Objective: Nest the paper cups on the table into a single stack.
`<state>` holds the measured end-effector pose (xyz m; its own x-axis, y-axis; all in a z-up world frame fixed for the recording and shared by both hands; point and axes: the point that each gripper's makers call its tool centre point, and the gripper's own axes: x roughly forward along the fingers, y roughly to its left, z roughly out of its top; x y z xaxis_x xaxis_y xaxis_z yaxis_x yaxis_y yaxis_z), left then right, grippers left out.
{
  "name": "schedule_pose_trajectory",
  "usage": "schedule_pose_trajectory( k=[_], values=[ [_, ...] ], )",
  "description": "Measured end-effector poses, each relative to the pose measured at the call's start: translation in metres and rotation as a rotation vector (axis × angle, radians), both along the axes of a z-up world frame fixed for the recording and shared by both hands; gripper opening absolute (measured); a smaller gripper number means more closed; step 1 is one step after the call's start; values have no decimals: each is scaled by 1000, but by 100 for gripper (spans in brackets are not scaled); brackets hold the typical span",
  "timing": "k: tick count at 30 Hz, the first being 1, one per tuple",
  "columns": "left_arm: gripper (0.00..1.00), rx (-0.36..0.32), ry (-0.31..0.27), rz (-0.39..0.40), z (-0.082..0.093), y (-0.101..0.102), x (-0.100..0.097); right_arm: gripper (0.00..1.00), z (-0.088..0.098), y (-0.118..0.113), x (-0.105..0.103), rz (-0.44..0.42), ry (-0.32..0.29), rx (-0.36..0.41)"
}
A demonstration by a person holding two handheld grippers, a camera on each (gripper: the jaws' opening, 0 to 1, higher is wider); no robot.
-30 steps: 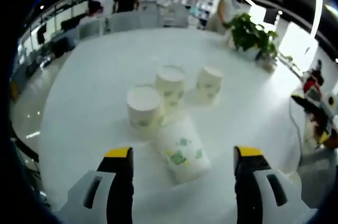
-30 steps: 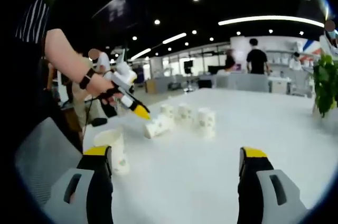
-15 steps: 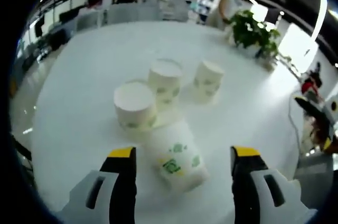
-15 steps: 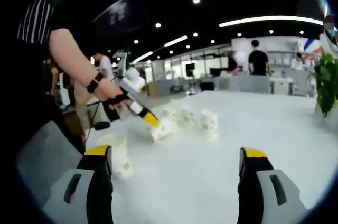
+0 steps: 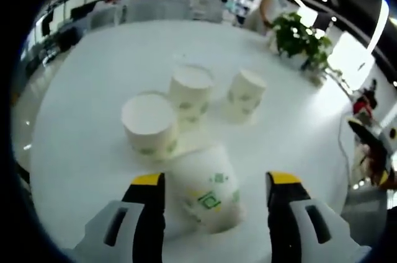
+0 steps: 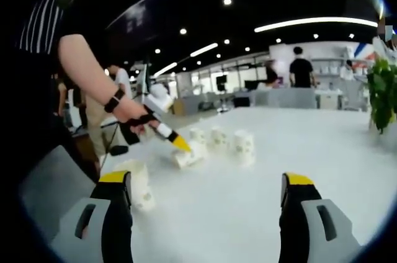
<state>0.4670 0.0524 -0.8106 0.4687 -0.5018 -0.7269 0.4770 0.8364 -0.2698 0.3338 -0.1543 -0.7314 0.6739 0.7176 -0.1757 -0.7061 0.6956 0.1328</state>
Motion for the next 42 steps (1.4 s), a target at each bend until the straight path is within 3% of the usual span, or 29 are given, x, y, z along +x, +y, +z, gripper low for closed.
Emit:
schedule_pose_trajectory(
  k=[8, 24, 42],
  values=[
    [62, 8, 25, 7, -7, 0, 2, 98, 0, 1, -1, 1, 4, 8],
    [48, 11, 52, -3, -10, -3, 4, 98, 2, 1, 0, -8, 4, 19],
    [48, 32, 79, 7, -12, 1, 17, 98, 4, 0, 2, -11, 2, 27]
  ],
)
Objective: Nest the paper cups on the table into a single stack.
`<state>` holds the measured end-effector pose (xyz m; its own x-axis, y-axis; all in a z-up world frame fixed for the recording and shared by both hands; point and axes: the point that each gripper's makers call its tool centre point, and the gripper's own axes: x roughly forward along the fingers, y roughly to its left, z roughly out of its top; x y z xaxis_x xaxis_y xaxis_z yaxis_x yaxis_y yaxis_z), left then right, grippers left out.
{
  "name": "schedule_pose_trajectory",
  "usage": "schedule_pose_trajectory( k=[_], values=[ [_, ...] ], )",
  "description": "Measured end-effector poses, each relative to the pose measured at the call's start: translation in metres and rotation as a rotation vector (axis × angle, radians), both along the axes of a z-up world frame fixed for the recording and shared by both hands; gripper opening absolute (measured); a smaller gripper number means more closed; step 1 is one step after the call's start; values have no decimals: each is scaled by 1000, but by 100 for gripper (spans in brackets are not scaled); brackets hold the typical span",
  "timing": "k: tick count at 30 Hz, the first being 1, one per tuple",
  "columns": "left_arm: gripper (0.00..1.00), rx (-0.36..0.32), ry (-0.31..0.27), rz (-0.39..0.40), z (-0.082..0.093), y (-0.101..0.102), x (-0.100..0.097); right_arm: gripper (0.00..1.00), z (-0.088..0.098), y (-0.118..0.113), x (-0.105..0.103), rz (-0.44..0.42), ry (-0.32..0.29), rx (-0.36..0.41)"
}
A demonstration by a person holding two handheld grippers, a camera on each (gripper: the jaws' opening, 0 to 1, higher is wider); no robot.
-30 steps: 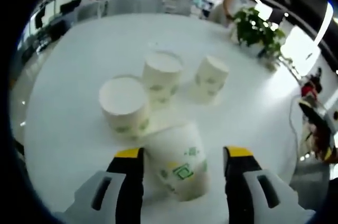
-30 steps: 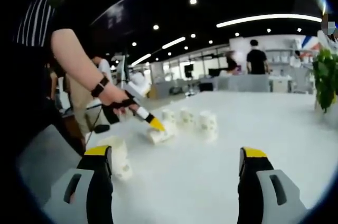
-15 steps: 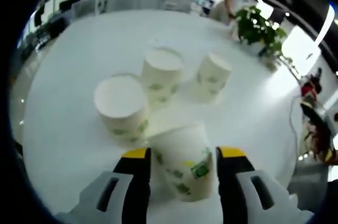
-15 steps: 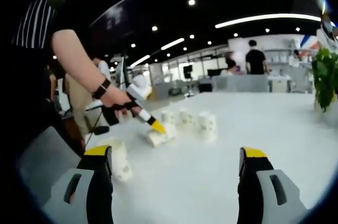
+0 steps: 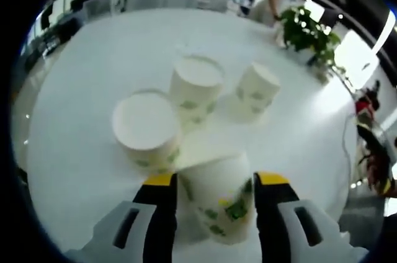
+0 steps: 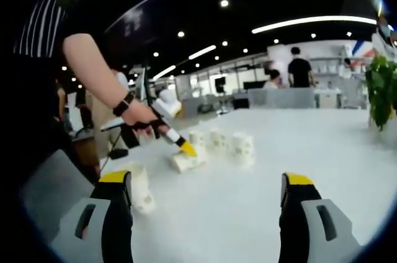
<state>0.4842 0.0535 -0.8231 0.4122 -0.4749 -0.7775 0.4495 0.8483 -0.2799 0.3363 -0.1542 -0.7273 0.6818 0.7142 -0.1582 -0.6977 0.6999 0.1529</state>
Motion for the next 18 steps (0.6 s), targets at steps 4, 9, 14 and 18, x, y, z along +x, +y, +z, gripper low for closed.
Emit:
schedule_pose_trajectory(
  k=[4, 9, 14, 18],
  values=[
    [47, 6, -1, -2, 0, 1, 4, 98, 0, 1, 0, 1, 2, -1],
    [44, 6, -1, -7, 1, 0, 6, 98, 1, 2, 1, 1, 4, 10],
    [44, 4, 13, 0, 0, 1, 7, 98, 0, 2, 2, 2, 5, 8],
    [43, 8, 14, -2, -2, 2, 7, 98, 0, 3, 2, 3, 6, 11]
  ],
)
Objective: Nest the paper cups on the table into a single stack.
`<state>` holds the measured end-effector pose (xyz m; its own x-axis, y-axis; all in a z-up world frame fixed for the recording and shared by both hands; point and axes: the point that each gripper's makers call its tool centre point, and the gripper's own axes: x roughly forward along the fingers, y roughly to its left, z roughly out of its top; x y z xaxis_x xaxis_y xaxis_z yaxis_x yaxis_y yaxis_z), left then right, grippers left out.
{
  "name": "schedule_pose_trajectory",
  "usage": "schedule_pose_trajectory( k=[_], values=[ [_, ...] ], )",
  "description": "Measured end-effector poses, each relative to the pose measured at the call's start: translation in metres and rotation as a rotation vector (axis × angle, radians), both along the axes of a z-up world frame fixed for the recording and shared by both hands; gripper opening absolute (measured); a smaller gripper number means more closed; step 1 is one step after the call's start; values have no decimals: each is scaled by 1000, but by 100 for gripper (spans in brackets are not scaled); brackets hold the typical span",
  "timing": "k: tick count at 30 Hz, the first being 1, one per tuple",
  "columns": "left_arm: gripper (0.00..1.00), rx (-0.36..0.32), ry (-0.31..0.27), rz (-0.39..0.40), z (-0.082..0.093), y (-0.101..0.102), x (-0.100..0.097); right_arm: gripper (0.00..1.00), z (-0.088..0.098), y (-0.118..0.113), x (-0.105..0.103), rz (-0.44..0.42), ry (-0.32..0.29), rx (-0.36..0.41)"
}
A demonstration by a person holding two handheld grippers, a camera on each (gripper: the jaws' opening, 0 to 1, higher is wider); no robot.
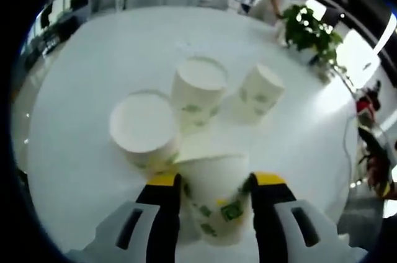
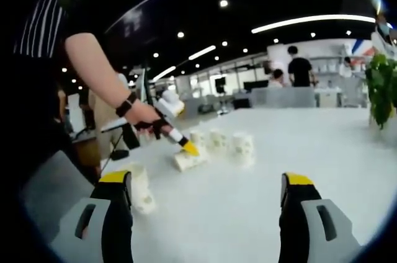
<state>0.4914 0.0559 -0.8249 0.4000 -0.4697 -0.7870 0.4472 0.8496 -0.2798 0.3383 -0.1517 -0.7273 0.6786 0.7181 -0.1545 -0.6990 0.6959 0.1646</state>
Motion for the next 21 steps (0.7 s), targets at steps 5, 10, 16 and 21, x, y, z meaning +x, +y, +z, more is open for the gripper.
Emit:
schedule_pose_trajectory(
  k=[5, 10, 16, 21],
  values=[
    [42, -11, 22, 12, 1, 0, -2, 98, -1, 0, 0, 0, 0, -3],
    [41, -13, 22, 12, 3, 2, -3, 98, -2, 1, 0, 3, 0, -5],
    [41, -28, 16, 15, 10, 1, -6, 98, -2, 1, 0, 3, 0, -11],
    [40, -32, 11, 17, 14, 3, -10, 98, -1, 2, -1, 3, -4, -15]
  ],
)
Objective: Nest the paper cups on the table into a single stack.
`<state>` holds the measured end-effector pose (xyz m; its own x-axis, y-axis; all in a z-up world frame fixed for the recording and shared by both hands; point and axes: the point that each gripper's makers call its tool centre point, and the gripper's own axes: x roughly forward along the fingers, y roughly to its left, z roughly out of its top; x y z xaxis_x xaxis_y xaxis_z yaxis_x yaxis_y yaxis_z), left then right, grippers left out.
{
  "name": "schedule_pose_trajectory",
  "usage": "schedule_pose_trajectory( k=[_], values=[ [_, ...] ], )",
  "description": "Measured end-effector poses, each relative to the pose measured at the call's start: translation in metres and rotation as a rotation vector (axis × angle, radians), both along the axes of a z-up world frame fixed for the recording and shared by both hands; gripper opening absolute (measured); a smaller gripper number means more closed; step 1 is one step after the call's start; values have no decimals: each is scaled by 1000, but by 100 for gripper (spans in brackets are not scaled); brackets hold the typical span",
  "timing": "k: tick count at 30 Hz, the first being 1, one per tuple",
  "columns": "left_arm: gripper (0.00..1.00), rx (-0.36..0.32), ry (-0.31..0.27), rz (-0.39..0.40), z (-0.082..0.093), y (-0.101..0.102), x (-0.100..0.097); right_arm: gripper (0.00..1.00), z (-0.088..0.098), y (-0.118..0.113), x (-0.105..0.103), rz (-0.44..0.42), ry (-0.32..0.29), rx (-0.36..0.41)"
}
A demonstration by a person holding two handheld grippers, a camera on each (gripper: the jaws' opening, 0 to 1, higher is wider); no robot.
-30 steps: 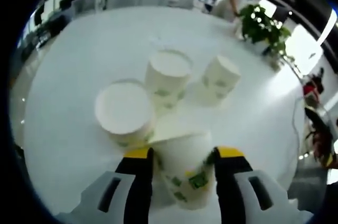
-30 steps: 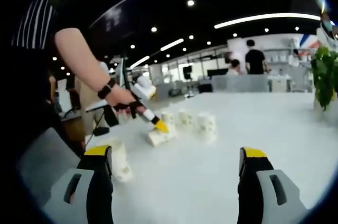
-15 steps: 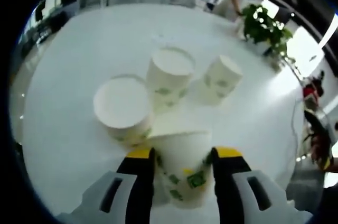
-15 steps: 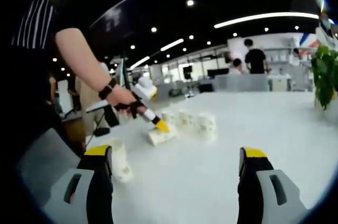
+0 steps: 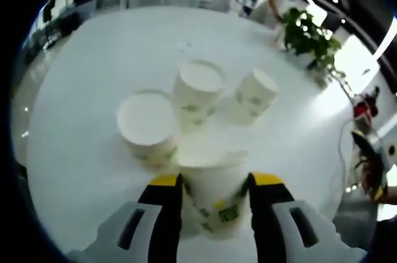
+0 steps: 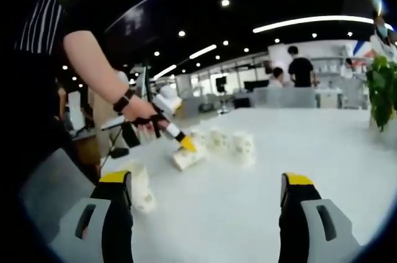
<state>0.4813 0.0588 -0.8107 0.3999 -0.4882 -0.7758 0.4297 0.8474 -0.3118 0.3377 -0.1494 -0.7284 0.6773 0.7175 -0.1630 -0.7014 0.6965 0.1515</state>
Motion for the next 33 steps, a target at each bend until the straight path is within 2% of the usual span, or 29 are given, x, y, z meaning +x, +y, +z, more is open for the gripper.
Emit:
schedule_pose_trajectory(
  k=[10, 18, 25, 33],
  values=[
    [40, -32, -16, -9, 10, -3, -9, 98, -1, 1, 0, -1, -6, -17],
    [39, -51, -42, -8, 20, 3, -18, 97, -2, 3, -1, 6, -8, -31],
    [40, -74, -36, 0, 25, 10, -25, 97, -4, 6, -3, 18, -4, -48],
    [39, -103, -73, -17, 39, 8, -30, 97, -5, 8, -4, 29, -2, -56]
  ],
)
